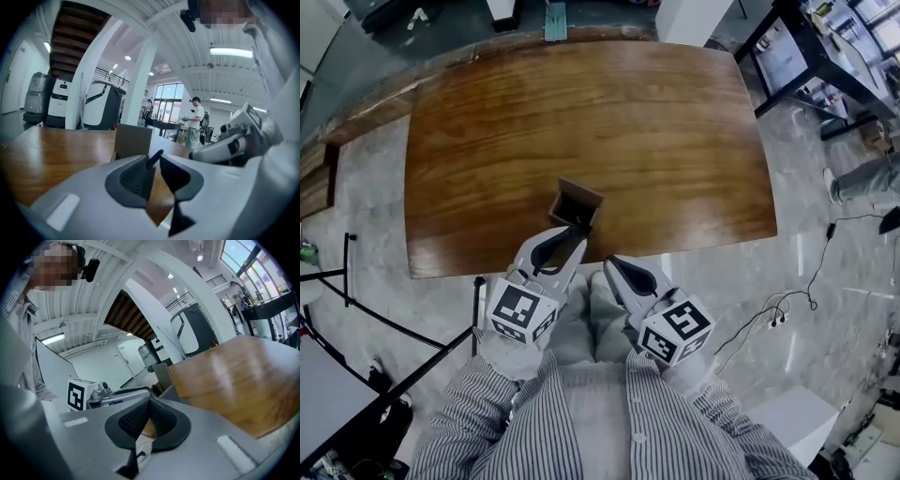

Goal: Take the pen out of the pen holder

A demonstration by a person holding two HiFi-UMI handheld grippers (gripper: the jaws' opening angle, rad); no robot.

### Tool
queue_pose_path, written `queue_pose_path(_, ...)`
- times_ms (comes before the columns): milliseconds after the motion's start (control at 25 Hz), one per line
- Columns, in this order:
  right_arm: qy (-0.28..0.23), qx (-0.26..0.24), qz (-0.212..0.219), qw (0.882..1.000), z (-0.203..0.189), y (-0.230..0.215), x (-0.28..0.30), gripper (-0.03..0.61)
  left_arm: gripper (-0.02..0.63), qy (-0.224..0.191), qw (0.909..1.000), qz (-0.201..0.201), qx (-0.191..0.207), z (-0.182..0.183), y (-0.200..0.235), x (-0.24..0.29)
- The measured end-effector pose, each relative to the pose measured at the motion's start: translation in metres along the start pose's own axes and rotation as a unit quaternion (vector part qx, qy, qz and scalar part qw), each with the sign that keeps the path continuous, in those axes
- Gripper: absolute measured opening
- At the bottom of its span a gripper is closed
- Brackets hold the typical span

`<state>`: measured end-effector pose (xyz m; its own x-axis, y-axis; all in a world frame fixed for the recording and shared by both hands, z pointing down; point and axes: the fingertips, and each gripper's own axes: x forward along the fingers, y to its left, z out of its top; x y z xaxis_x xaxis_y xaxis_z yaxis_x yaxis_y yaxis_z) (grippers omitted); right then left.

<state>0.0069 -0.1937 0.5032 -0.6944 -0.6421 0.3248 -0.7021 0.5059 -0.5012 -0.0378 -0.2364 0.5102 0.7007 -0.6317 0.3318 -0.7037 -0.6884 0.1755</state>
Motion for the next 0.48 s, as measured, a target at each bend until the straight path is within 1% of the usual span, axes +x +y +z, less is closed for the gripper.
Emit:
queue_pose_path(120, 0.004, 0.012, -0.001, 1.0, -0.006, -0.006, 0.0, -0.002, 0.137, 0.016, 0.9983, -0.003, 0.056, -0.002, -0.005, 0.008)
queue_pose_path(160, 0.004, 0.015, -0.001, 1.0, -0.008, -0.006, 0.001, -0.001, 0.144, 0.021, 0.9971, -0.004, 0.073, -0.003, -0.007, 0.01)
queue_pose_path(240, 0.004, 0.021, -0.001, 1.0, -0.011, -0.007, 0.002, -0.001, 0.149, 0.023, 0.9955, -0.006, 0.091, -0.003, -0.008, 0.014)
queue_pose_path(320, 0.004, 0.026, -0.003, 1.0, -0.013, -0.01, 0.003, 0.0, 0.15, 0.021, 0.9957, -0.006, 0.09, -0.002, -0.008, 0.018)
queue_pose_path(440, 0.003, 0.035, -0.004, 0.999, -0.014, -0.014, 0.005, -0.001, 0.149, 0.013, 0.998, -0.005, 0.061, 0.001, -0.004, 0.023)
queue_pose_path(480, 0.002, 0.038, -0.005, 0.999, -0.014, -0.016, 0.005, -0.002, 0.15, 0.013, 0.998, -0.006, 0.061, 0.001, -0.004, 0.024)
